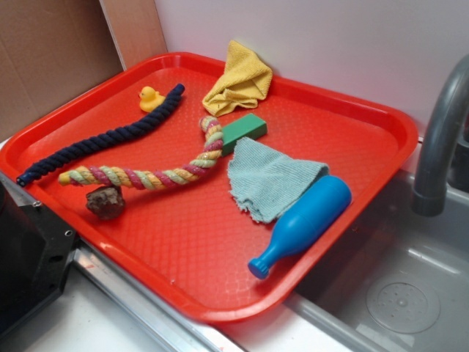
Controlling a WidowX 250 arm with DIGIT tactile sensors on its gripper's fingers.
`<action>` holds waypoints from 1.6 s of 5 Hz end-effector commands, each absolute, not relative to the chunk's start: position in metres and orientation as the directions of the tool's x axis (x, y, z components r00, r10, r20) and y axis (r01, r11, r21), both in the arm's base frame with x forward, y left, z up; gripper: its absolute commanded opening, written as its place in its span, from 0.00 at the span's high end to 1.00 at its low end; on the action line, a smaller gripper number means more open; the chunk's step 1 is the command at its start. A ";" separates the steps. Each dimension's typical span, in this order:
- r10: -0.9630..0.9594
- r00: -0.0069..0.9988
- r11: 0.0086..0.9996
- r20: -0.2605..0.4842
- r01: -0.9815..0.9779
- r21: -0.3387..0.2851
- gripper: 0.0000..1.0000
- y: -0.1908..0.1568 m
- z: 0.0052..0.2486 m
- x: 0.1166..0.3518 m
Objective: Grab the multicolored rope.
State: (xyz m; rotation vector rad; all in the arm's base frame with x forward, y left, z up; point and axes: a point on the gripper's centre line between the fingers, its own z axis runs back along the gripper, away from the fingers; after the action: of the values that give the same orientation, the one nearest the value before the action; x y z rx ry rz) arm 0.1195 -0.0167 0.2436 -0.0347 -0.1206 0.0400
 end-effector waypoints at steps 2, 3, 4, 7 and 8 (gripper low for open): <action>-0.093 0.986 0.995 0.142 0.097 -0.029 0.00 -0.067 0.205 0.155; 0.159 0.967 0.987 0.201 -0.147 -0.072 0.00 -0.052 0.160 0.218; 0.312 0.927 0.948 0.209 -0.289 -0.136 0.00 -0.049 0.135 0.267; 0.342 0.937 0.939 0.078 -0.336 -0.077 0.00 -0.057 0.084 0.270; 0.405 0.913 0.913 0.055 -0.400 -0.081 0.00 -0.033 0.083 0.270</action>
State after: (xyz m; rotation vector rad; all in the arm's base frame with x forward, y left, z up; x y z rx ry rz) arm 0.2610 -0.0423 0.0733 -0.0591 -0.0370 0.4133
